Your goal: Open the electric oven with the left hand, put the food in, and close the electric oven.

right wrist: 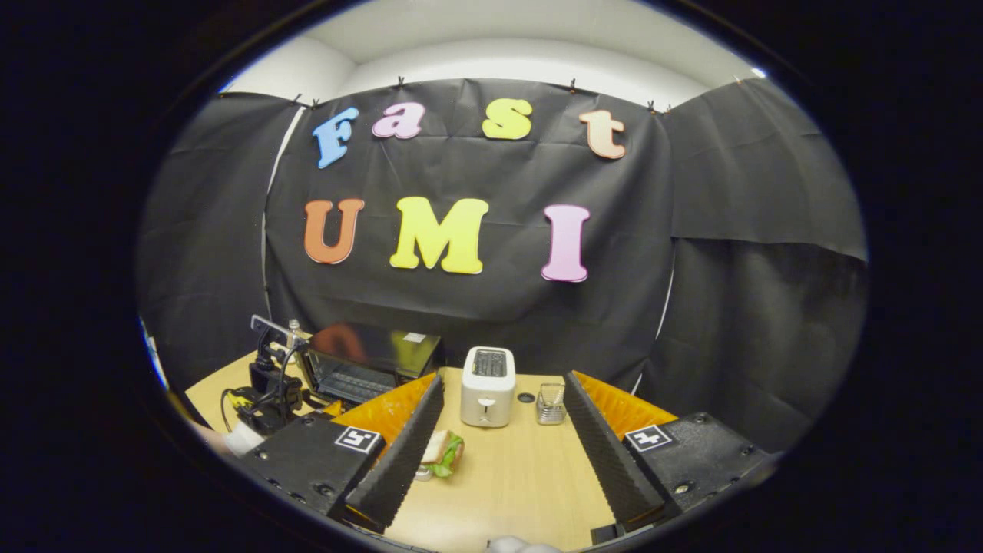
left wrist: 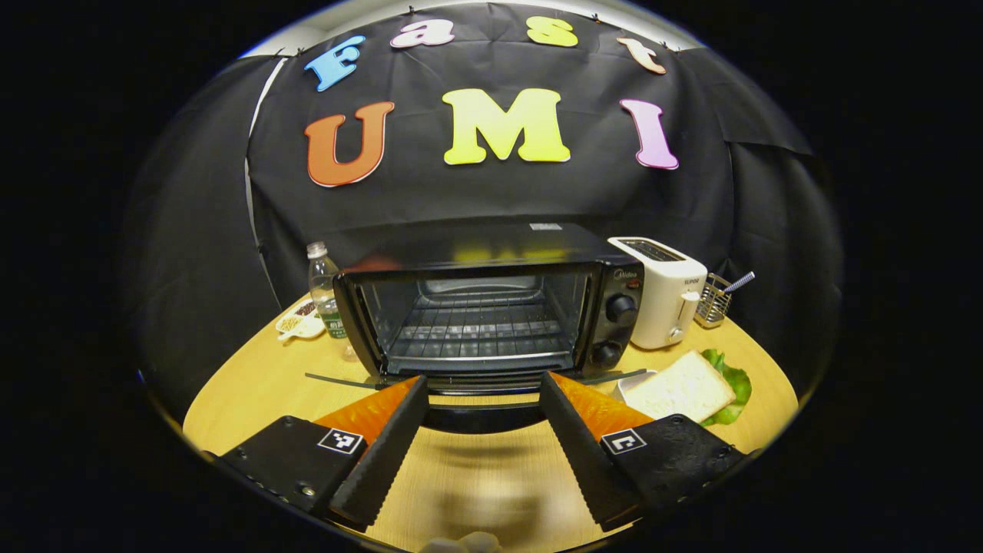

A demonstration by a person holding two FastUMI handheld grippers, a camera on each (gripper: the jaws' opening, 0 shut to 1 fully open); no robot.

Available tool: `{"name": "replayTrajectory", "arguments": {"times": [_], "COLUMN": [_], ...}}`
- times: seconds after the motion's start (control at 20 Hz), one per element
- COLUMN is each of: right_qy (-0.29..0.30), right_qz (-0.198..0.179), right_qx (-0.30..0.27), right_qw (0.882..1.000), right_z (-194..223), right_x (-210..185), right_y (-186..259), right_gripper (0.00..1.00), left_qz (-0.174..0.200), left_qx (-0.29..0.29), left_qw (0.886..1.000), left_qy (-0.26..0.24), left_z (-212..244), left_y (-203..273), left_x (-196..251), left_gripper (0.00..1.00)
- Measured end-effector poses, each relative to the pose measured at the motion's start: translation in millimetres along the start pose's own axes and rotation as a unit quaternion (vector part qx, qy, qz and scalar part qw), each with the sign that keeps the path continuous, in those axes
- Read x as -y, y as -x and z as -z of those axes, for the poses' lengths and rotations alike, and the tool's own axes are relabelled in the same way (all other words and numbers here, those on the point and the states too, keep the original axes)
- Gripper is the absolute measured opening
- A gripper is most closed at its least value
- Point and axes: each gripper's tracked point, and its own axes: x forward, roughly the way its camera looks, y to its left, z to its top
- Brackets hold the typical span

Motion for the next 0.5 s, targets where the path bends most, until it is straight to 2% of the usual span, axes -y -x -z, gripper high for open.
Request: {"name": "replayTrajectory", "arguments": {"times": [0.05, 0.1, 0.15, 0.5], "right_qy": [0.001, 0.003, 0.004, 0.001], "right_qz": [0.001, 0.003, 0.004, 0.013], "right_qx": [-0.001, -0.002, -0.003, -0.022], "right_qw": [1.0, 1.0, 1.0, 1.0], "right_z": [1.3, 3.3, 5.6, 23.1], "right_x": [0.5, 1.7, 2.6, 8.8], "right_y": [2.4, 4.2, 5.5, 10.8], "right_gripper": [1.0, 0.91, 1.0, 1.0], "left_qz": [0.001, 0.002, 0.002, 0.01], "left_qx": [-0.006, -0.014, -0.022, -0.092], "left_qw": [1.0, 1.0, 1.0, 0.996], "left_qy": [-0.001, -0.001, 0.001, 0.01], "left_z": [8.3, 16.8, 24.4, 81.7], "left_y": [1.3, 3.4, 5.2, 0.8], "left_x": [1.4, 1.4, 1.9, 9.4], "left_gripper": [0.97, 0.97, 0.97, 0.94]}}
